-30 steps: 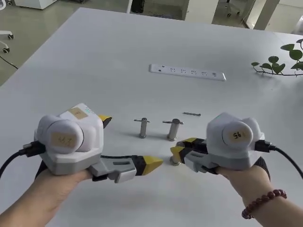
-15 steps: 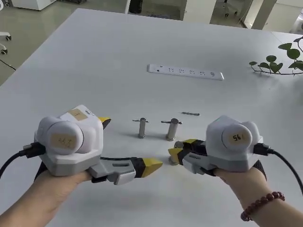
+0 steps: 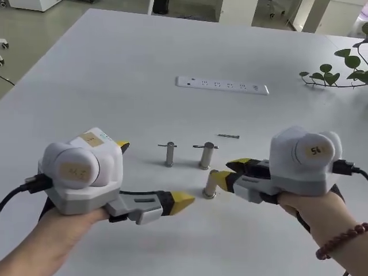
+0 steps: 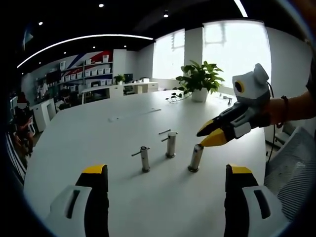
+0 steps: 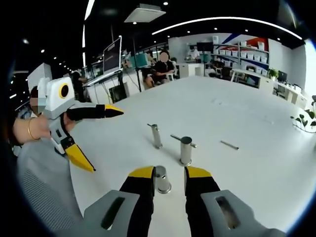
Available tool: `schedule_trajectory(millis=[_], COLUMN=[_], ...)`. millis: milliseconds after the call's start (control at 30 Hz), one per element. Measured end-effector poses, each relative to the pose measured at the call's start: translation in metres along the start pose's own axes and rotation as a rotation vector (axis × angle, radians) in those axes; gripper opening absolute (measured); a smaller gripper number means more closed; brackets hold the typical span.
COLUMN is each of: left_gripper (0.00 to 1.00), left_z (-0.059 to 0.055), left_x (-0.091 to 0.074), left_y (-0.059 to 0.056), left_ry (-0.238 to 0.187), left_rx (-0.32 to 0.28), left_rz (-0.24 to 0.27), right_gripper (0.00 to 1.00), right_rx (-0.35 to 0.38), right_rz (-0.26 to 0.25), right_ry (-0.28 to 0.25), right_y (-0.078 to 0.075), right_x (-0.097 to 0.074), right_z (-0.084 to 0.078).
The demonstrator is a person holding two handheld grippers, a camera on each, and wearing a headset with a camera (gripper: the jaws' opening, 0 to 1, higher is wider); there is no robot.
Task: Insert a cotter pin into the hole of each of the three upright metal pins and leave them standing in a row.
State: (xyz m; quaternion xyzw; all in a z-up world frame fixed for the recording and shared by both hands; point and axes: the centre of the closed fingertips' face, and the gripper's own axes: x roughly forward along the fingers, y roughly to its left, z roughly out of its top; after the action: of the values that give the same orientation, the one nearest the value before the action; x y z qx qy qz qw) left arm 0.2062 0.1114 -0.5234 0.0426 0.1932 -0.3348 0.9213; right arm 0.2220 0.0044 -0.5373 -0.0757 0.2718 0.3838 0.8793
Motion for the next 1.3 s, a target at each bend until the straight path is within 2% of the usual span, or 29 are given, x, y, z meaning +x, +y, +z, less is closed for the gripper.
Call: schedule_trajectory(millis=[100,200,367,633,700,967,1133,1233,1300], left_gripper=[0.99,0.99,0.99,0.99,0.99,0.99,0.99,0.99,0.99], left_z=[0.0,-0.002,-0.004,-0.008,-0.006,-0.009,-0.012,-0.013,-0.013], left_x=[0.001,0.001,0.002,0.003,0.003,0.004,0.005,0.005,0.004], left_y=[-0.001,-0.002,-0.004,-0.003,-0.002,-0.005,-0.005,-0.003,-0.002], left_ry=[0.002,0.008,0.014,0.027,0.018,0.02,0.038,0.037,0.037], left_rx=[0.005,0.006,0.008,0.005,-0.002,-0.012,0.0,0.0,-0.003], left_rz=[-0.003,-0.006,-0.013,-0.01,-0.011,-0.022,-0.02,-0.016,-0.013], right_gripper=[0.19,0.19,0.19,0.18,0.18,0.18,0.18,0.18,0.19], right_rx=[0.036,0.037,0.018,-0.104,-0.132,-0.208,-0.242,-0.243,-0.272], right_rz=[0.021,0.023,0.006,0.005,0.005,0.029,0.046,0.059,0.064], right_ry=[-0.011,-0.012,-0.006,0.077,0.096,0.148,0.196,0.223,0.245], right_y=[0.0,0.0,-0.014,-0.041,-0.047,-0.072,-0.086,-0.091,-0.094], right_x=[-0.003,-0.006,-0.008,-0.002,0.001,0.012,0.02,0.024,0.027], right_z=[0.002,0.003,0.006,0.004,0.005,0.013,0.012,0.011,0.009])
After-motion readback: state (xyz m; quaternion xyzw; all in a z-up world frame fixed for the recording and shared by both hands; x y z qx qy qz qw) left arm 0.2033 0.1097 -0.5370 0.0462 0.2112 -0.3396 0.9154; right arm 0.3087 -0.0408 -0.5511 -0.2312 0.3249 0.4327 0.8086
